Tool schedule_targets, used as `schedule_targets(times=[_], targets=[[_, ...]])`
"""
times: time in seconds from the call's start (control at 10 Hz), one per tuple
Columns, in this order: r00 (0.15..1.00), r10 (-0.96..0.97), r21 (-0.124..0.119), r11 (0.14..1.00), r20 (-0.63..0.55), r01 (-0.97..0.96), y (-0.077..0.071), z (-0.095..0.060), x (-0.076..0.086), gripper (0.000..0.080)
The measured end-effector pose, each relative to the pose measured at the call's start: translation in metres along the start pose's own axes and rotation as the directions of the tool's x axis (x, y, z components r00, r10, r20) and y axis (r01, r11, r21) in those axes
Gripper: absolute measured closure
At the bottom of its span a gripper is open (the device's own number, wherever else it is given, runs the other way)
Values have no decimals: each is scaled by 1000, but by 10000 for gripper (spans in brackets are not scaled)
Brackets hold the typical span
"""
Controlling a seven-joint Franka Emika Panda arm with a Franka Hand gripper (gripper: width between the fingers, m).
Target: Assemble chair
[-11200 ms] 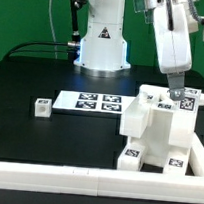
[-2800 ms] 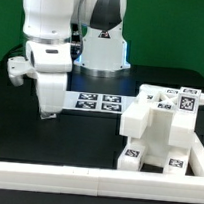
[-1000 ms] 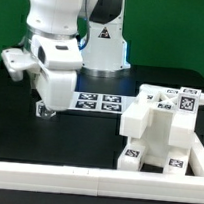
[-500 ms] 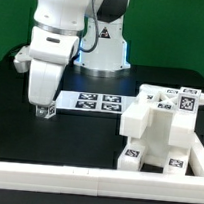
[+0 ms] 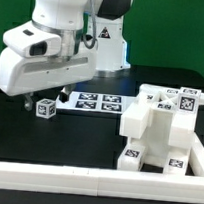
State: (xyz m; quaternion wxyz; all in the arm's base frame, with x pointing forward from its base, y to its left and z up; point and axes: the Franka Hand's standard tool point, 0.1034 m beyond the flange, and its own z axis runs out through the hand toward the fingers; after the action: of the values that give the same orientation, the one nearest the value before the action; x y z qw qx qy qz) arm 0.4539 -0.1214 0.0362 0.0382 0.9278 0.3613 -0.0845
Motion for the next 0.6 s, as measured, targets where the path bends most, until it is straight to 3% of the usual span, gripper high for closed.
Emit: schedule_targets(times=[0.1, 0.3, 0.6], targets=[[1000, 2, -4, 1000, -5, -2, 0, 0, 2, 151], [993, 119, 12, 993, -16, -119, -3, 1, 4, 151], [900, 436, 64, 897, 23, -437, -7, 3, 9, 151]])
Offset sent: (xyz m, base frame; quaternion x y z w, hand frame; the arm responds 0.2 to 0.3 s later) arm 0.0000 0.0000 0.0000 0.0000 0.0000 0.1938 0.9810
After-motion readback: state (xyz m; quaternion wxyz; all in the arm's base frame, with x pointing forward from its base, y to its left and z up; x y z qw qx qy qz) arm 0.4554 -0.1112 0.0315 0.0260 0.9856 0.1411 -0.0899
